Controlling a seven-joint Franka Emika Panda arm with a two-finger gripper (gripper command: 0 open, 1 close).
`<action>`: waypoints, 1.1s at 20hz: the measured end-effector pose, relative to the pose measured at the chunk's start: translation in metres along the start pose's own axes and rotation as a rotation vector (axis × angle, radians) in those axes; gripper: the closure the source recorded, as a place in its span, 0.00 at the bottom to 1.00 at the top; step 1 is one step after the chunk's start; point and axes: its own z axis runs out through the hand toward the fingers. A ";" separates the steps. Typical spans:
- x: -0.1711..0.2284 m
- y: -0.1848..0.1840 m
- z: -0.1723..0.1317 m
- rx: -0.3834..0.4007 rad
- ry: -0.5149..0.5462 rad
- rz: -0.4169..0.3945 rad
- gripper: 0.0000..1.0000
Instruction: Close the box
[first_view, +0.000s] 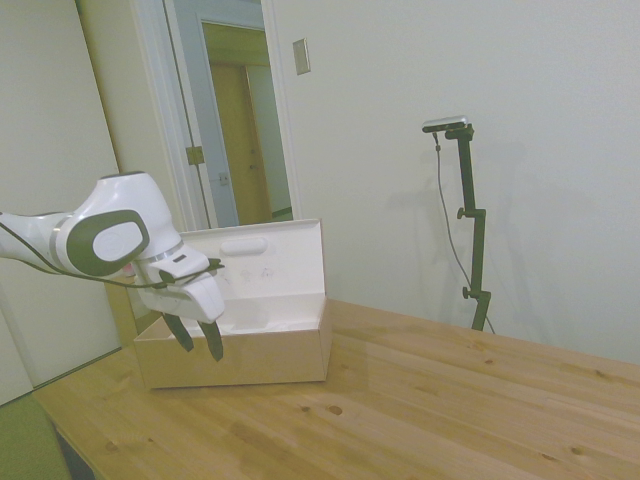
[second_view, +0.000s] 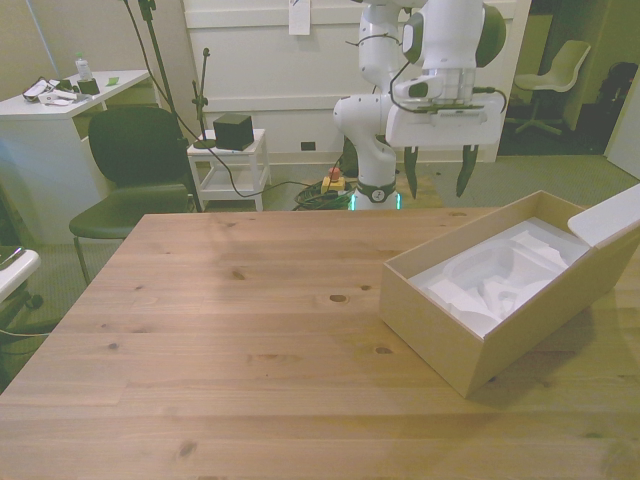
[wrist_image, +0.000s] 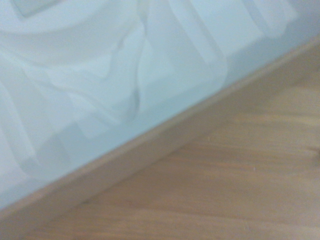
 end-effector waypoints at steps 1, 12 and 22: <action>0.001 -0.007 -0.007 0.013 0.011 -0.009 0.00; 0.004 -0.090 -0.060 0.160 0.162 -0.162 0.00; 0.013 -0.130 -0.104 0.252 0.220 -0.216 0.00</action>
